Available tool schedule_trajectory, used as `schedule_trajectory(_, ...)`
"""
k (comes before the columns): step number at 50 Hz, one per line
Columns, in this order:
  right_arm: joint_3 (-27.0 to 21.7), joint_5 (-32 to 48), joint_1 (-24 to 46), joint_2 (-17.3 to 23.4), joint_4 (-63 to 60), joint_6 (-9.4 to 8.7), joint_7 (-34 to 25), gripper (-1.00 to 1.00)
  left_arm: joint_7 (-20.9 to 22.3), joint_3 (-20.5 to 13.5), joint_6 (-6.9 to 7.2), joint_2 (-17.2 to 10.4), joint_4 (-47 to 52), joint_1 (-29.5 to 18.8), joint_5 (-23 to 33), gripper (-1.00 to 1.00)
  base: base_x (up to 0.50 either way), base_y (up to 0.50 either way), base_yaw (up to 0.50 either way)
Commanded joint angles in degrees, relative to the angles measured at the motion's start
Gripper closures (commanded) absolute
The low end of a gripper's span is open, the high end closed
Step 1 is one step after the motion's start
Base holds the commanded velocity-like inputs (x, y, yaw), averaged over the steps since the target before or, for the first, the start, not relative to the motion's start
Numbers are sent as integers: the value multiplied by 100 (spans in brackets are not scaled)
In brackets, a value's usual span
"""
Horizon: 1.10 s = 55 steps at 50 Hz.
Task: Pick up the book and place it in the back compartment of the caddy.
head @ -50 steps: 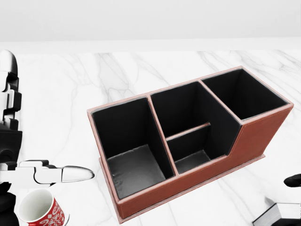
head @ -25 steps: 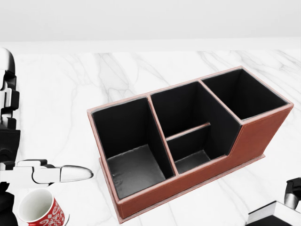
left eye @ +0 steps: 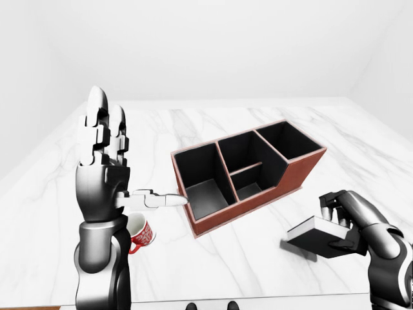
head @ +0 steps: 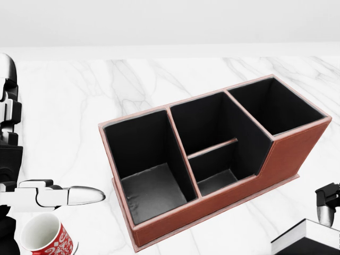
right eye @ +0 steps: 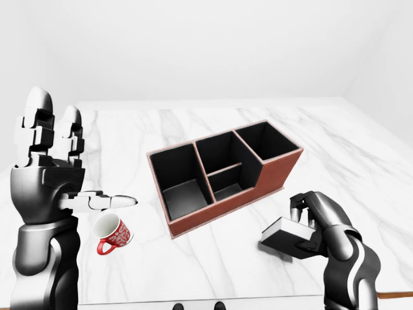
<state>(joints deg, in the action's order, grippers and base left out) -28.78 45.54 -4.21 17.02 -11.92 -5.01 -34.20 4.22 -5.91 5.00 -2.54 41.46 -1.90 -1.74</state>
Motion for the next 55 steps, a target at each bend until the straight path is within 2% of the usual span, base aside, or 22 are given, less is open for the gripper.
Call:
schedule_trajectory(1, 119, 196, 203, -33, -504, 1, -272, 100, 2, -5, 0, -1, -26, -5, 0, -100, 0, 0, 0)
schedule_trajectory(8, 284, 338, 408, 34, -802, 1, -580, 100, 3, -21, 0, -3, -36, -5, -10, -100, 0, 0, 0)
schedule_trajectory(23, 606, 802, 1136, 381, -1144, 1, -580, 100, -16, -4, 0, -4, 1, -12, -1, -100, 0, 0, 0)
schedule_trajectory(39, 921, 878, 1438, 357, -1019, 1, -580, 100, -20, -12, 0, -7, -11, -36, -3, -100, 0, 0, 0)
schedule_trajectory(55, 1031, 888, 1682, 360, -1217, 1, -580, 100, -16, 6, 0, 0, -33, -12, 10, -100, 0, 0, 0)
